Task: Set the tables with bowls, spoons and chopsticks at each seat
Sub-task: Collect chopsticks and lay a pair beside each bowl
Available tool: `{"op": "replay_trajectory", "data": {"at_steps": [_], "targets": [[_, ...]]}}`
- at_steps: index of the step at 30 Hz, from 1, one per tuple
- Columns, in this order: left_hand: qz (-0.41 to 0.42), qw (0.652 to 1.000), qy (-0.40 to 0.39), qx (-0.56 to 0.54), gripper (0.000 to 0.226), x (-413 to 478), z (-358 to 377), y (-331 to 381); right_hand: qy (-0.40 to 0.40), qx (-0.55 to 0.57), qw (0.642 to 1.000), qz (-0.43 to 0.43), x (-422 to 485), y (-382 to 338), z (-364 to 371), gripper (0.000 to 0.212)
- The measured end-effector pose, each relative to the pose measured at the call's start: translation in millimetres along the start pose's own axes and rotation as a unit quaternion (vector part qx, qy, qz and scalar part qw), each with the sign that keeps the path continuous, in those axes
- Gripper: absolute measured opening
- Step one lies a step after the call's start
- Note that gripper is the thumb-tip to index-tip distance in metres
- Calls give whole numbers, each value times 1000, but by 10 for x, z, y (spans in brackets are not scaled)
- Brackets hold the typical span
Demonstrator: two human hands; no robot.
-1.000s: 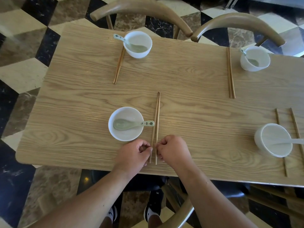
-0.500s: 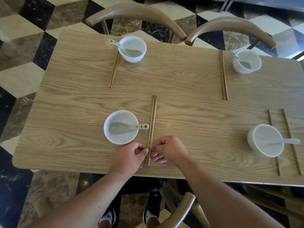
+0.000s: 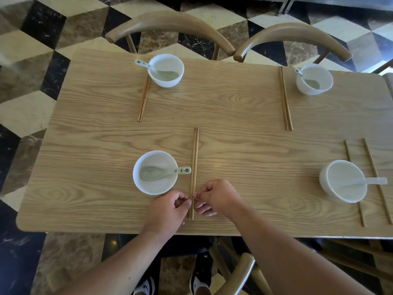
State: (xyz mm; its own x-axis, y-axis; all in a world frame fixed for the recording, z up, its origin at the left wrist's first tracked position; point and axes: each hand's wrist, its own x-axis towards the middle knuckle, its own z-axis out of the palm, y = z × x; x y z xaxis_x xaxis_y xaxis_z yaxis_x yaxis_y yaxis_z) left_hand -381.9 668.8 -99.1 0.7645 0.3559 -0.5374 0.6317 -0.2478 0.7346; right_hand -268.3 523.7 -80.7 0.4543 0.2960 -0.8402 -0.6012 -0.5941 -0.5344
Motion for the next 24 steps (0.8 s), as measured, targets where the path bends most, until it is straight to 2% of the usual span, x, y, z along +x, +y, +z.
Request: {"op": "replay_trajectory", "data": {"at_steps": [20,24], "targets": [[-1,1000,2,-11,12,-10,17,7,7,-7,1000,-3,27,20,12,16],[-4,1000,-5,-14,10,-27,-19,46,5,-7,1000,-3,-7,-6,10,24]]}}
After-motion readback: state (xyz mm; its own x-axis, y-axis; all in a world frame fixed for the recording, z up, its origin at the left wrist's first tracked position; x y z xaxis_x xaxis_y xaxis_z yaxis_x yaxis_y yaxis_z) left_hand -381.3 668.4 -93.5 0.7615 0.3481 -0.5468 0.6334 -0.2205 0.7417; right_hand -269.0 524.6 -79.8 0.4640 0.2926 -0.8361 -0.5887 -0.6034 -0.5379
